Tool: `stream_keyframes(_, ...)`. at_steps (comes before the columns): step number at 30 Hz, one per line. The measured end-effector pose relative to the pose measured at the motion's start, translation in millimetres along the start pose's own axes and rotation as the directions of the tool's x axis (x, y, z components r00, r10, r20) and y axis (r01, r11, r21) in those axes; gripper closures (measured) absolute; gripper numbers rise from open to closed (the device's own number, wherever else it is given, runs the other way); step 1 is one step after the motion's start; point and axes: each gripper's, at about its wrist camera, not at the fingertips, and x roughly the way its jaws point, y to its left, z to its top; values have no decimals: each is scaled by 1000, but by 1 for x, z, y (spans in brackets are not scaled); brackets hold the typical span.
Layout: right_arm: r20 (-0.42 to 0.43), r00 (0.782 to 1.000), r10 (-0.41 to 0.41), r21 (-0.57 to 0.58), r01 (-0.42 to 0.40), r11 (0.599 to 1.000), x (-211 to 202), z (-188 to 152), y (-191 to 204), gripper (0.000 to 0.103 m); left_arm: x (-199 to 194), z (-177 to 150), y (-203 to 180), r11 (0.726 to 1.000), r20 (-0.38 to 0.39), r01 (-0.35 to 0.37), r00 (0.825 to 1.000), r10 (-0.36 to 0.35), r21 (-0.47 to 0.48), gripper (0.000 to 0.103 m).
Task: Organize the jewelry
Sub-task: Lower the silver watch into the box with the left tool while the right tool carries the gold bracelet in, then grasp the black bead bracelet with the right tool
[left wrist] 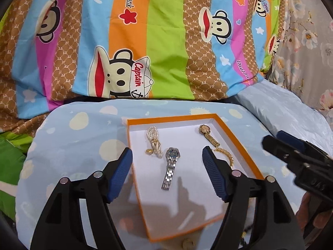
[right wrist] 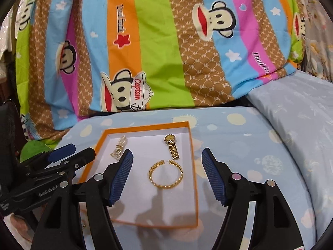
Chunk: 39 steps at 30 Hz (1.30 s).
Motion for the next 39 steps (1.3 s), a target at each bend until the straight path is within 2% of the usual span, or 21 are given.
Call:
stream_keyframes(2, 9, 1000, -4, 4, 4, 1000, -18, -12, -4, 33, -19, -9, 3, 1000, 5, 3, 1000, -3, 1, 31)
stream_keyframes(7, -11, 1000, -12, 42, 12, 999, -54, -66, -20, 32, -56, -49, 17, 1000, -16, -14, 1000, 14, -5, 24)
stream_keyframes(12, -60, 998, -13, 112, 20, 993, -63, -107, -31, 32, -68, -97, 28, 999, -91, -13, 996, 9, -39, 24)
stream_keyframes(16, -84, 995, -50, 82, 57, 995, -62, -118, -26, 32, -78, -121, 23, 999, -133, 33, 990, -38, -42, 24)
stream_keyframes(18, -87, 995, -48, 72, 54, 996, -60, -119, -24, 32, -82, -126, 17, 999, -136, 43, 990, -45, -17, 24)
stream_keyframes(23, -111, 993, -37, 54, 43, 998, -57, -121, -21, 32, -84, -133, -2, 996, -125, 3, 992, 8, 89, 24)
stream_keyframes(27, -146, 989, -25, 11, 27, 1000, -52, -124, -10, 32, -82, -134, -8, 992, -125, -14, 992, 30, 129, 24)
stream_keyframes(31, -173, 985, -25, -23, 21, 1000, -47, -125, 1, 32, -79, -133, -5, 992, -143, -24, 989, 41, 120, 24)
stream_keyframes(36, -173, 985, -4, -54, -5, 999, -48, -126, 11, 32, -75, -131, 10, 998, -168, -24, 985, 32, 50, 24)
stream_keyframes(38, -167, 986, 8, -77, -21, 997, -49, -126, 16, 37, -76, -131, 12, 999, -170, -18, 985, 24, 39, 24)
stream_keyframes(39, -172, 985, 13, -92, -29, 995, -48, -126, 20, 44, -76, -131, 12, 999, -168, -18, 985, 25, 42, 24)
